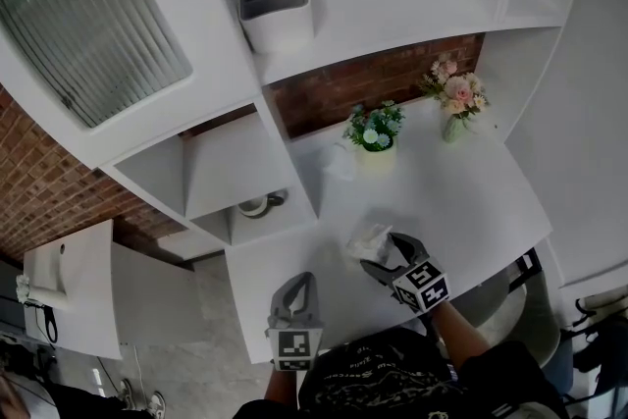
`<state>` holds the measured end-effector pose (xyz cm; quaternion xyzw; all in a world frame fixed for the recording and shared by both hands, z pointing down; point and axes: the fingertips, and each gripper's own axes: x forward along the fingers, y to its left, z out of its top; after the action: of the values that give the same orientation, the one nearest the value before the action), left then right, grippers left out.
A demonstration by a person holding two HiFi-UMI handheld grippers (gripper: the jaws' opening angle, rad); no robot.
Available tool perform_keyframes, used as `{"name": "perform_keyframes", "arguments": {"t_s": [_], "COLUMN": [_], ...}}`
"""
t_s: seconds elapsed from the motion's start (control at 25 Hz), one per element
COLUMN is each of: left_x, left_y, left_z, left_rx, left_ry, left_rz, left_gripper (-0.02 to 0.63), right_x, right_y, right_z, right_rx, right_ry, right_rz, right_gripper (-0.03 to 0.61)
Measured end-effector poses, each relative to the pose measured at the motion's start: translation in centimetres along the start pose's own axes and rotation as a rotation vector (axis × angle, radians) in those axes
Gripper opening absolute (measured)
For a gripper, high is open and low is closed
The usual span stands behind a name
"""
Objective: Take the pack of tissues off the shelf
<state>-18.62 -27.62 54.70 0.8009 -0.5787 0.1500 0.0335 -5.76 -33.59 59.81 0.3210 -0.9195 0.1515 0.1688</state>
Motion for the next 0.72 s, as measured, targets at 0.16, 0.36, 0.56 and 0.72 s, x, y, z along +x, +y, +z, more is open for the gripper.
{"name": "perform_keyframes", "arguments": {"t_s": [0.16,0.36,0.56,0.72], "left_x": [0.1,0.3,0.3,0.7], "left_y": [0.5,0.8,1.3,1.5], "left_z": [-0.1,0.0,-0.2,-0.2], "left_rx": [-0.019,-0.023,-0.032,-0.036], "left_ry": [0.004,0.000,0.009,0.014], "left_rz": [0.022,0.036,0.050,0.059], "left_gripper": [0.009,0.009,0.009,0.009], "right_x": [1.2,2.3,3.2,3.2], "right_y": [-0.7,-1.7,-2.4,-2.5], "right_z": [-2.1,-3.2,-4.7,-5.5], "right_rx": [0.001,0.004,0.000,-0.011], "right_ry": [0.063,0.086,0.132,0.147], "right_rz": [0.024,0.015,0.003,-0.005], "right_gripper": [0.350,0.350,0.351,0.357]}}
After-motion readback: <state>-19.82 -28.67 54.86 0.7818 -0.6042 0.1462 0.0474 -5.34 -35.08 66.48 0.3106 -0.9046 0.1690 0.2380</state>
